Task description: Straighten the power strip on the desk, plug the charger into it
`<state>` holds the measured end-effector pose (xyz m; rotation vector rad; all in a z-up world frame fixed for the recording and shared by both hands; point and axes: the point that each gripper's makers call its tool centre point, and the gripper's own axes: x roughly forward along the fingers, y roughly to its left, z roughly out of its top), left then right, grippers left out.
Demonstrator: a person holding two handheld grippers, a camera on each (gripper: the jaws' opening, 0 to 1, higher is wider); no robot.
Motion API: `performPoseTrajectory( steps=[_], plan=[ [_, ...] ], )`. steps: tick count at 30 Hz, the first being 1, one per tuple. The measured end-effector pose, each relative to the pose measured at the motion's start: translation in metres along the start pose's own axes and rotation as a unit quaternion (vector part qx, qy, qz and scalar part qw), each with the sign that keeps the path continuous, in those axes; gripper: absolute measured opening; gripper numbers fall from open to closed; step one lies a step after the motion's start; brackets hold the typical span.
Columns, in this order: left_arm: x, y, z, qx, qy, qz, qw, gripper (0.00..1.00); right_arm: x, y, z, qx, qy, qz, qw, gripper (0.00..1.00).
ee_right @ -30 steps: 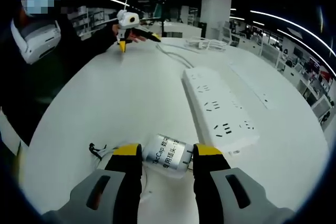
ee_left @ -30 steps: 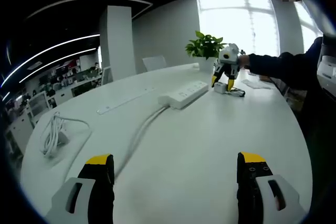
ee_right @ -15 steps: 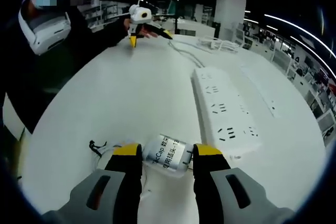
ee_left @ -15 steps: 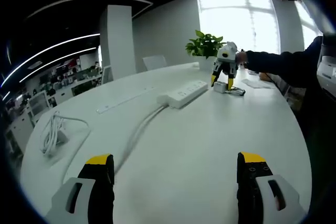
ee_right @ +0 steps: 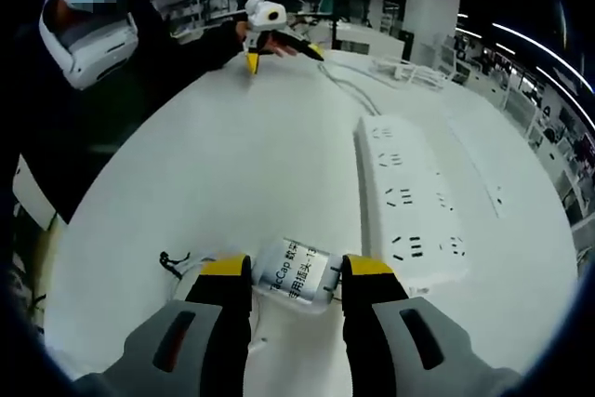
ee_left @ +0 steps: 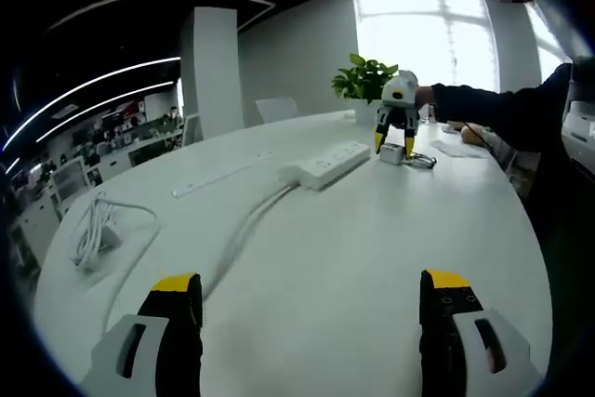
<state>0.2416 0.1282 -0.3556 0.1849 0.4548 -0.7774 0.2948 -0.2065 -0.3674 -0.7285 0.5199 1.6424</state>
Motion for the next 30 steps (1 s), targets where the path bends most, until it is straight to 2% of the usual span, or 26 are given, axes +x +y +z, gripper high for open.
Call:
performPoseTrajectory(
  steps=[10, 21, 25, 30],
  plan=[
    [0.0006, -0.0025, -0.0001, -0.004, -0.003, -0.004, 1.0, 0.99, 0.0007, 0.001, 0.0016, -0.002, -0.009, 0.003, 1.0, 0.38],
    [-0.0011, -0.0041, 0.0027, -0.003, -0.006, -0.004, 1.0, 0.99, -0.0009, -0.0027, -0.0005, 0.014, 0.004, -0.007, 0.9999, 0.41],
    [-0.0021, -0.0037, 0.0031, -0.003, -0.005, -0.001, 1.0, 0.99, -0.0014, -0.0042, 0.0024, 0.028, -0.002, -0.012, 0.9995, 0.48],
    [-0.0033, -0.0045, 0.0044, -0.003, -0.007, -0.001, 1.0, 0.99, -0.0015, -0.0038, 0.0076, 0.029, -0.003, -0.018, 0.9994, 0.52]
  ],
)
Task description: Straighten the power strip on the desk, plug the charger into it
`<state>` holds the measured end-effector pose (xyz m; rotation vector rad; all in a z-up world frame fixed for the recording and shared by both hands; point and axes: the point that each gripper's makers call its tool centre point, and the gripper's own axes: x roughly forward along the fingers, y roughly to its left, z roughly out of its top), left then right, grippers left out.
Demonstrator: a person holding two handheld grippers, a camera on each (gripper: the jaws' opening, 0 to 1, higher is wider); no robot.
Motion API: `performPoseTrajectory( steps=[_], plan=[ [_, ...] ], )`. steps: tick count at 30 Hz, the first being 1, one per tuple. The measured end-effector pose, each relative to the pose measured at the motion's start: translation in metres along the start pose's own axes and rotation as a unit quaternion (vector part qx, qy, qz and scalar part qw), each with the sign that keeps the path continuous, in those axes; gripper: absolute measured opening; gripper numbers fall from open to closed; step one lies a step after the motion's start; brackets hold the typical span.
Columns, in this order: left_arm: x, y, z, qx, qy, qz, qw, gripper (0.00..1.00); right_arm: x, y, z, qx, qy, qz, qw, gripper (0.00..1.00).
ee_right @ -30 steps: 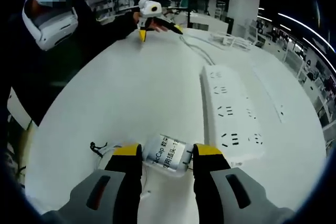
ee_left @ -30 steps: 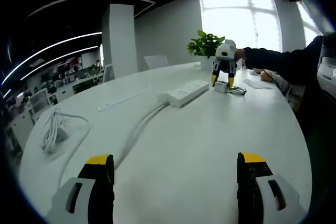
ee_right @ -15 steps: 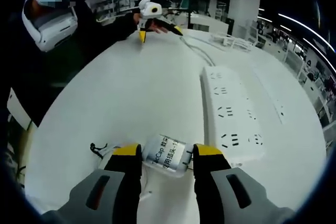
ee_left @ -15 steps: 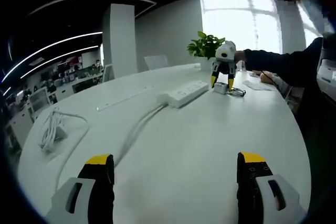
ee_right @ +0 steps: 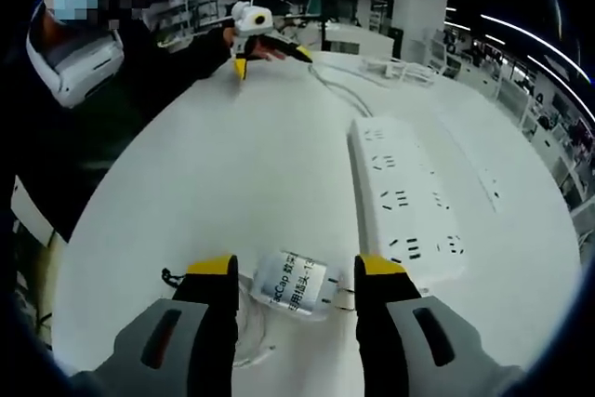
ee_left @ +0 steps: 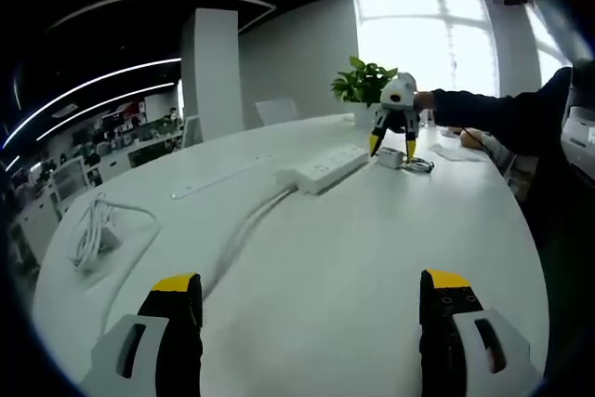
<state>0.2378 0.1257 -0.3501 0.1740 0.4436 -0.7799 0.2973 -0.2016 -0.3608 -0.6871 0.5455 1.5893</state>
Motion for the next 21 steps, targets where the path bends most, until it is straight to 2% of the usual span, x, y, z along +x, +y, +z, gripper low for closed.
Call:
performPoseTrajectory(
  steps=[12, 18, 21],
  plan=[
    [-0.002, -0.002, 0.001, 0.002, -0.004, -0.004, 1.0, 0.99, -0.005, 0.007, 0.012, 0.008, -0.002, -0.023, 0.9997, 0.62],
    [-0.003, -0.005, 0.002, 0.005, -0.006, -0.011, 0.9999, 0.99, -0.005, 0.013, 0.01, 0.018, 0.01, -0.017, 0.9997, 0.63],
    [-0.005, -0.006, 0.001, 0.006, -0.007, -0.009, 0.9999, 0.99, -0.005, 0.015, 0.012, 0.022, 0.011, -0.019, 0.9995, 0.67]
  ],
)
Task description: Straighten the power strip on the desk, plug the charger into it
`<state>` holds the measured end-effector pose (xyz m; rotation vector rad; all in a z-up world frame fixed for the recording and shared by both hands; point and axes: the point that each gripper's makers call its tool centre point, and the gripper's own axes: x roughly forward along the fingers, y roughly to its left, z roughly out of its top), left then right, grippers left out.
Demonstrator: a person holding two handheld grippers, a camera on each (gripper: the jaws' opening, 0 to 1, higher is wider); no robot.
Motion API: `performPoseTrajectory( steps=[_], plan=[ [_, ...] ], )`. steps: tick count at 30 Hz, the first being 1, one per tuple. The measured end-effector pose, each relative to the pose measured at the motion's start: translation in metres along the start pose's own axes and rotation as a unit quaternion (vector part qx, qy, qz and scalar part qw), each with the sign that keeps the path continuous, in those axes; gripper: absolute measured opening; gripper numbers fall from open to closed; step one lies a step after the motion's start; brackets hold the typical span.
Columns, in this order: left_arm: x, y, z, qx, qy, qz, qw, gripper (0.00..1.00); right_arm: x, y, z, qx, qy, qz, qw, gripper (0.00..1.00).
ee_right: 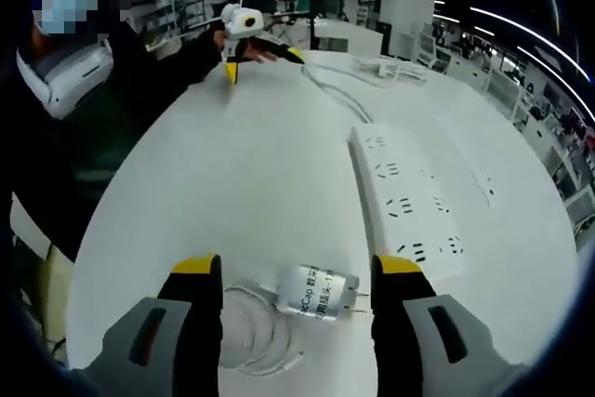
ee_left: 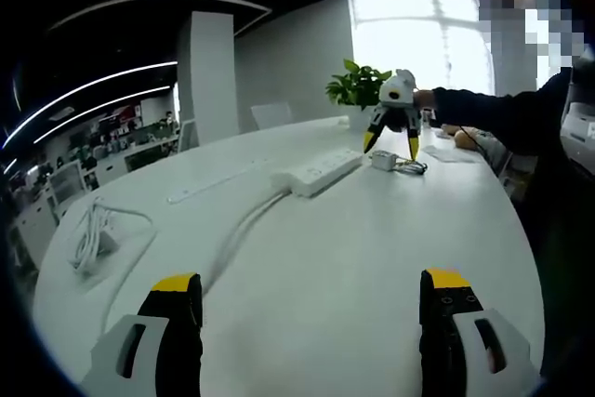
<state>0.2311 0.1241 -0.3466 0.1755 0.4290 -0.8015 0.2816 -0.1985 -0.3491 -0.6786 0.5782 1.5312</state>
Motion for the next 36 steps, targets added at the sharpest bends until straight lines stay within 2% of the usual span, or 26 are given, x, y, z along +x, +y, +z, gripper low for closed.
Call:
performPoseTrajectory(
  steps=[4, 12, 17, 25, 27, 31, 36],
  plan=[
    [-0.002, -0.001, -0.001, -0.001, 0.0, 0.001, 1.0, 0.99, -0.002, -0.002, 0.003, 0.006, -0.006, -0.006, 0.9999, 0.7],
    [-0.003, -0.004, 0.0, 0.004, -0.003, -0.006, 1.0, 0.99, -0.004, -0.004, 0.003, 0.048, -0.013, -0.035, 0.9982, 0.87],
    [-0.003, -0.007, 0.001, 0.006, -0.003, -0.012, 0.9999, 0.99, -0.004, 0.002, 0.001, 0.057, -0.01, -0.036, 0.9977, 0.87],
    [-0.004, -0.011, 0.001, 0.009, -0.003, -0.019, 0.9998, 0.99, -0.004, 0.005, 0.006, 0.075, -0.017, -0.051, 0.9957, 0.95],
    [-0.004, -0.011, 0.001, 0.008, -0.004, -0.019, 0.9998, 0.99, -0.004, 0.005, 0.008, 0.079, -0.021, -0.061, 0.9948, 0.99],
    [-0.005, -0.011, 0.001, 0.009, -0.002, -0.02, 0.9998, 0.99, -0.008, -0.005, 0.011, 0.092, -0.038, -0.098, 0.9902, 1.0],
    [-0.006, -0.011, 0.003, 0.011, -0.004, -0.022, 0.9997, 0.99, -0.014, -0.007, 0.014, 0.103, -0.058, -0.134, 0.984, 1.0]
  ],
)
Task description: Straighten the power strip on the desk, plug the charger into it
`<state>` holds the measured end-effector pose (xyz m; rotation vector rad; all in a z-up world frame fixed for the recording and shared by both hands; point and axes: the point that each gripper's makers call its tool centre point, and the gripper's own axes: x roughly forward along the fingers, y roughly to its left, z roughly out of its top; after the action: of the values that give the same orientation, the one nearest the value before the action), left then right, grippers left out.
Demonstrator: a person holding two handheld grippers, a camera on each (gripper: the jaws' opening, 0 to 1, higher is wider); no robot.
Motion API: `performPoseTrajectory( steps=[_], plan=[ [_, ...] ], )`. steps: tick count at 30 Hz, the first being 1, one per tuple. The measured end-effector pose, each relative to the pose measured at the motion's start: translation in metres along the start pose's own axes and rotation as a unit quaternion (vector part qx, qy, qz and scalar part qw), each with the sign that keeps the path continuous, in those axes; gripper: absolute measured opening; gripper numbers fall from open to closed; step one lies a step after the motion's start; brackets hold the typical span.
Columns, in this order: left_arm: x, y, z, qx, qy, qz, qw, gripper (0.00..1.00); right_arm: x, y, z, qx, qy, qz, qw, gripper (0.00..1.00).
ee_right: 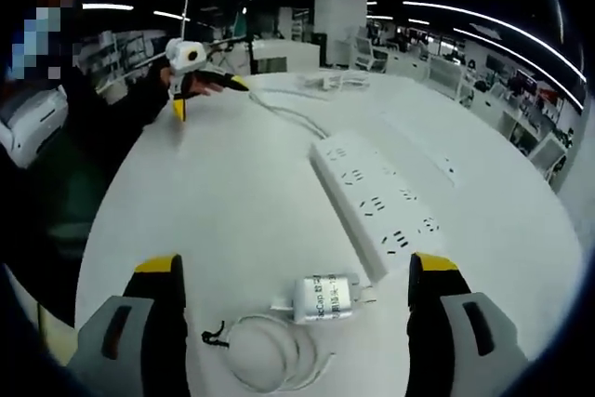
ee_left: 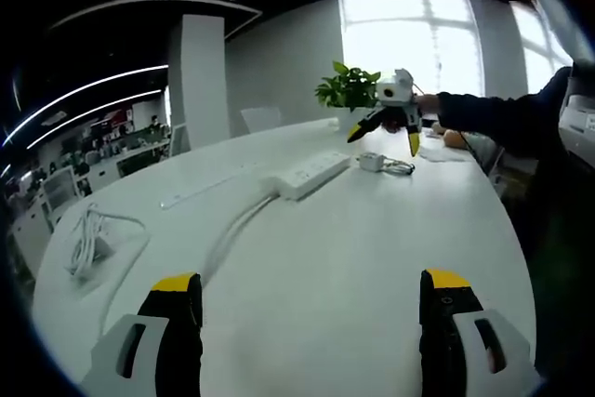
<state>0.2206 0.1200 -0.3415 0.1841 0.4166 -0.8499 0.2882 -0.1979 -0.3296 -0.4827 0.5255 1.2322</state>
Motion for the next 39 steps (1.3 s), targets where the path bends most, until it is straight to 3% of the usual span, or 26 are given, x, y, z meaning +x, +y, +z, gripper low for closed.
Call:
performPoseTrajectory(
  steps=[11, 22, 25, 27, 39],
  plan=[
    [0.001, -0.001, 0.001, 0.003, -0.002, -0.003, 1.0, 0.99, -0.005, 0.007, -0.007, 0.007, -0.02, -0.046, 0.9987, 1.0],
    [0.001, -0.003, -0.001, 0.004, -0.002, -0.007, 1.0, 0.99, -0.008, 0.012, 0.002, 0.03, -0.054, -0.091, 0.9939, 1.0],
    [0.001, -0.002, -0.002, 0.001, -0.005, -0.007, 1.0, 0.99, -0.007, 0.012, 0.001, 0.038, -0.054, -0.106, 0.9922, 1.0],
    [0.001, -0.001, -0.002, 0.001, -0.004, -0.006, 1.0, 0.99, -0.009, 0.007, 0.002, 0.035, -0.057, -0.14, 0.9879, 1.0],
    [0.001, -0.001, -0.005, 0.0, -0.004, -0.009, 0.9999, 0.99, -0.01, 0.015, 0.011, 0.04, -0.075, -0.193, 0.9775, 1.0]
  ],
)
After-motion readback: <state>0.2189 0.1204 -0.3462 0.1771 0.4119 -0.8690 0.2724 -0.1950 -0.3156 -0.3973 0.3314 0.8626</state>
